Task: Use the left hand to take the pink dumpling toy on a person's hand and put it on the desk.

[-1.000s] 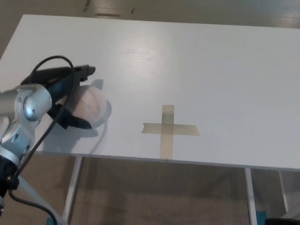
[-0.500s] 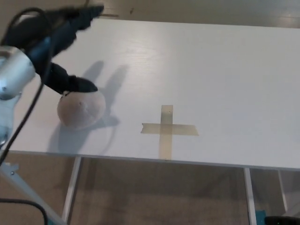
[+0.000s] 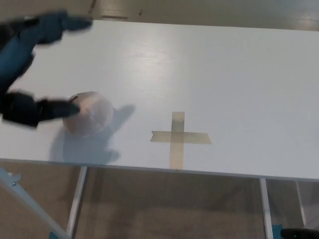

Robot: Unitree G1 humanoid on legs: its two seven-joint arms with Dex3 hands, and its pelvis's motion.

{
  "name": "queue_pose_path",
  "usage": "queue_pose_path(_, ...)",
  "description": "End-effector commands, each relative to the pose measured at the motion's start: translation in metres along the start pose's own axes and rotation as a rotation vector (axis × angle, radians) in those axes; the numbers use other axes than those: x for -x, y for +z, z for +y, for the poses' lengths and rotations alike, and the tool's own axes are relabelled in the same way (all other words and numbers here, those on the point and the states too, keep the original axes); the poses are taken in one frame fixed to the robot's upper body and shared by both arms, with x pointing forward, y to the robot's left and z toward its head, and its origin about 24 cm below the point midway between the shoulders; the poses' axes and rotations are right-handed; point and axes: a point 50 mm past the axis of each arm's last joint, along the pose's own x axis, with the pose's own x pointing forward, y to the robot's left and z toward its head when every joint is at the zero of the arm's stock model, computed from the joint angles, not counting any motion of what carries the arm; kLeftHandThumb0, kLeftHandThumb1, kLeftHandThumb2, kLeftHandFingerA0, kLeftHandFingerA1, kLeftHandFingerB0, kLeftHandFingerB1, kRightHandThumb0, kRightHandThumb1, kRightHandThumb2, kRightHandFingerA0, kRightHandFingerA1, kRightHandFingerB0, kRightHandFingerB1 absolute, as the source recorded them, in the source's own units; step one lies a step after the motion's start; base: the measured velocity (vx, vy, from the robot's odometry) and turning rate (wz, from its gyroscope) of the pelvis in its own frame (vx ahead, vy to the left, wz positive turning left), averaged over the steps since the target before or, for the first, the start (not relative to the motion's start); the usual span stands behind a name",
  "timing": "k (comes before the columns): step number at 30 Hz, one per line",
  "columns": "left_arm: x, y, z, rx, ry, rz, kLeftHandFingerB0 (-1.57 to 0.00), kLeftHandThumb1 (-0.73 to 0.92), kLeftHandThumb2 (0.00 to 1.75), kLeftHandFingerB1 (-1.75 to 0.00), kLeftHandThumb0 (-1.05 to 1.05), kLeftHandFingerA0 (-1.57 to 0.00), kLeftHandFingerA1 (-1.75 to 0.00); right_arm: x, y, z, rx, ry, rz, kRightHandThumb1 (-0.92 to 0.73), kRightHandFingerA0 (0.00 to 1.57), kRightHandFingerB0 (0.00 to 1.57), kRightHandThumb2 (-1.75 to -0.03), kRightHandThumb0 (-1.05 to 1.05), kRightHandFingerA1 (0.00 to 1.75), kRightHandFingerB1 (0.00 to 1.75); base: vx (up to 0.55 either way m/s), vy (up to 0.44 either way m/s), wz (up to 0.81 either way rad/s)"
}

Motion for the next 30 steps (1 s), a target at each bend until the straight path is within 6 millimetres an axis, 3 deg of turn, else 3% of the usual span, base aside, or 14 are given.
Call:
queue_pose_path(1, 0.113, 0.023, -0.043, 0.463, -0.219, -0.073, -0.62, 0.45, 0.53, -0.41, -0.35, -0.72, -0.48, 0.002, -0.023, -0.005, 0.033, -0.014, 0.060, -0.68, 0.62, 0.58, -0.60, -0.22, 0.43, 0.44, 0.00, 0.000, 0.00)
queue_pose_path(5, 0.137, 0.020, -0.069, 0.494, -0.333, 0.032, -0.62, 0.45, 0.53, -0.41, -0.40, -0.72, -0.48, 0.003, -0.033, -0.005, 0.037, -0.017, 0.079, -0.68, 0.60, 0.55, -0.61, -0.22, 0.43, 0.42, 0.00, 0.000, 0.00)
queue_pose_path(10, 0.149, 0.021, -0.079, 0.501, -0.414, 0.075, -0.62, 0.45, 0.53, -0.41, -0.40, -0.72, -0.48, 0.005, -0.043, -0.004, 0.045, -0.015, 0.096, -0.68, 0.60, 0.55, -0.61, -0.22, 0.43, 0.42, 0.00, 0.000, 0.00)
queue_pose_path(15, 0.171, 0.008, -0.109, 0.497, -0.542, 0.183, -0.59, 0.45, 0.55, -0.41, -0.44, -0.71, -0.48, 0.007, -0.055, -0.005, 0.051, -0.023, 0.121, -0.68, 0.61, 0.55, -0.61, -0.22, 0.43, 0.42, 0.00, 0.000, 0.00)
queue_pose_path(16, 0.180, -0.006, -0.131, 0.467, -0.589, 0.285, -0.60, 0.45, 0.56, -0.42, -0.43, -0.73, -0.48, 0.008, -0.060, -0.005, 0.062, -0.025, 0.130, -0.68, 0.61, 0.55, -0.61, -0.23, 0.43, 0.42, 0.00, 0.000, 0.00)
queue_pose_path(17, 0.181, -0.008, -0.135, 0.461, -0.598, 0.307, -0.60, 0.45, 0.56, -0.42, -0.43, -0.73, -0.48, 0.008, -0.060, -0.005, 0.065, -0.026, 0.131, -0.68, 0.61, 0.55, -0.61, -0.23, 0.43, 0.42, 0.00, 0.000, 0.00)
queue_pose_path(18, 0.186, -0.027, -0.151, 0.473, -0.596, 0.415, -0.62, 0.47, 0.56, -0.42, -0.45, -0.74, -0.48, 0.008, -0.062, -0.005, 0.072, -0.024, 0.135, -0.68, 0.61, 0.54, -0.61, -0.23, 0.43, 0.42, 0.00, 0.000, 0.00)
queue_pose_path(21, 0.189, -0.043, -0.164, 0.487, -0.588, 0.498, -0.63, 0.50, 0.55, -0.41, -0.40, -0.75, -0.47, 0.009, -0.065, -0.005, 0.080, -0.022, 0.139, -0.68, 0.61, 0.54, -0.61, -0.23, 0.43, 0.42, 0.00, 0.000, 0.00)
queue_pose_path(22, 0.188, -0.060, -0.174, 0.490, -0.561, 0.574, -0.47, 0.44, 0.72, -0.47, -0.48, -0.61, -0.53, 0.009, -0.066, -0.004, 0.078, -0.022, 0.142, -0.69, 0.61, 0.54, -0.61, -0.23, 0.43, 0.42, 0.00, 0.000, 0.00)
queue_pose_path(23, 0.188, -0.078, -0.184, 0.490, -0.531, 0.657, -0.47, 0.44, 0.72, -0.47, -0.48, -0.61, -0.53, 0.009, -0.067, -0.004, 0.076, -0.023, 0.145, -0.69, 0.61, 0.54, -0.61, -0.23, 0.43, 0.42, 0.00, 0.000, 0.00)
queue_pose_path(24, 0.186, -0.094, -0.194, 0.492, -0.489, 0.744, -0.40, 0.54, 0.56, -0.34, -0.42, -0.49, -0.38, 0.009, -0.067, -0.002, 0.078, -0.022, 0.146, -0.69, 0.62, 0.54, -0.61, -0.23, 0.44, 0.42, 0.00, 0.000, 0.00)
queue_pose_path(29, 0.177, -0.150, -0.228, 0.516, -0.337, 1.097, -0.41, 0.55, 0.57, -0.33, -0.48, -0.43, -0.36, 0.009, -0.068, 0.001, 0.083, -0.020, 0.144, -0.69, 0.63, 0.55, -0.61, -0.22, 0.44, 0.42, 0.00, 0.000, 0.00)
queue_pose_path(30, 0.178, -0.157, -0.231, 0.542, -0.312, 1.170, -0.31, 0.47, 0.82, -0.44, -0.58, -0.41, -0.51, 0.009, -0.067, 0.001, 0.081, -0.018, 0.142, -0.69, 0.63, 0.55, -0.61, -0.22, 0.44, 0.42, 0.00, 0.000, 0.00)
